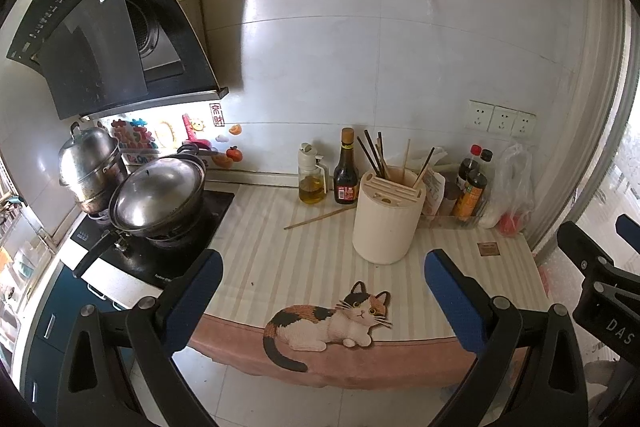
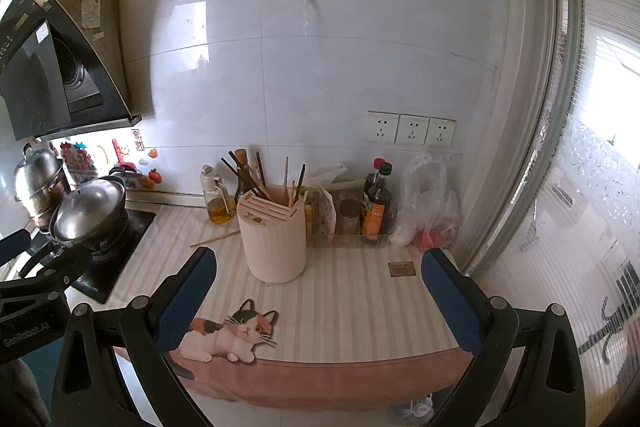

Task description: Organize utensils

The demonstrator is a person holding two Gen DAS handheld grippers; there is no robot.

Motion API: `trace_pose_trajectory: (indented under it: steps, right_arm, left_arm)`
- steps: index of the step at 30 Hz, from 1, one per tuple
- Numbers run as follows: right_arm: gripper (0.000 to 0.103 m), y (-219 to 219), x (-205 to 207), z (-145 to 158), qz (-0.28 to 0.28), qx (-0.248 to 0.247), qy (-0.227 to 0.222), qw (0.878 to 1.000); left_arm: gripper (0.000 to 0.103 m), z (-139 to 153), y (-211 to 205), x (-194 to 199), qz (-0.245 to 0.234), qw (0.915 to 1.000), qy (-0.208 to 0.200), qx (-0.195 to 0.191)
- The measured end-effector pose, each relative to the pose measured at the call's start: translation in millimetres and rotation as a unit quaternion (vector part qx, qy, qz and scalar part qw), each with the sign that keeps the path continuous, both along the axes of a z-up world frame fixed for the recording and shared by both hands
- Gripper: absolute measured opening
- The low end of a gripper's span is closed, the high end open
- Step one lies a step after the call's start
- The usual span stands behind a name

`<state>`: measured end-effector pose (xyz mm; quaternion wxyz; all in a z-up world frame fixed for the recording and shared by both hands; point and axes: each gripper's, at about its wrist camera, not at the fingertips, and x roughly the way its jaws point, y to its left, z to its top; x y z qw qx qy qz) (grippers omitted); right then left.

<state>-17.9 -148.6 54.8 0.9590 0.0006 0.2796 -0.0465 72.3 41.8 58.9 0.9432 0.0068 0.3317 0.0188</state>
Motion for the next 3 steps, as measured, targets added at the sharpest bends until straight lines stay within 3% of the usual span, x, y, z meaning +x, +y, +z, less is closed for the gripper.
trace_pose_trajectory:
  steps: [3]
  right_arm:
    - [0.103, 0.9, -0.7, 0.7, 0.001, 0.0, 0.0, 1.0]
  left_arm:
    - [0.103, 0.3, -1.1, 1.0, -0.003, 1.0, -0.001, 0.0]
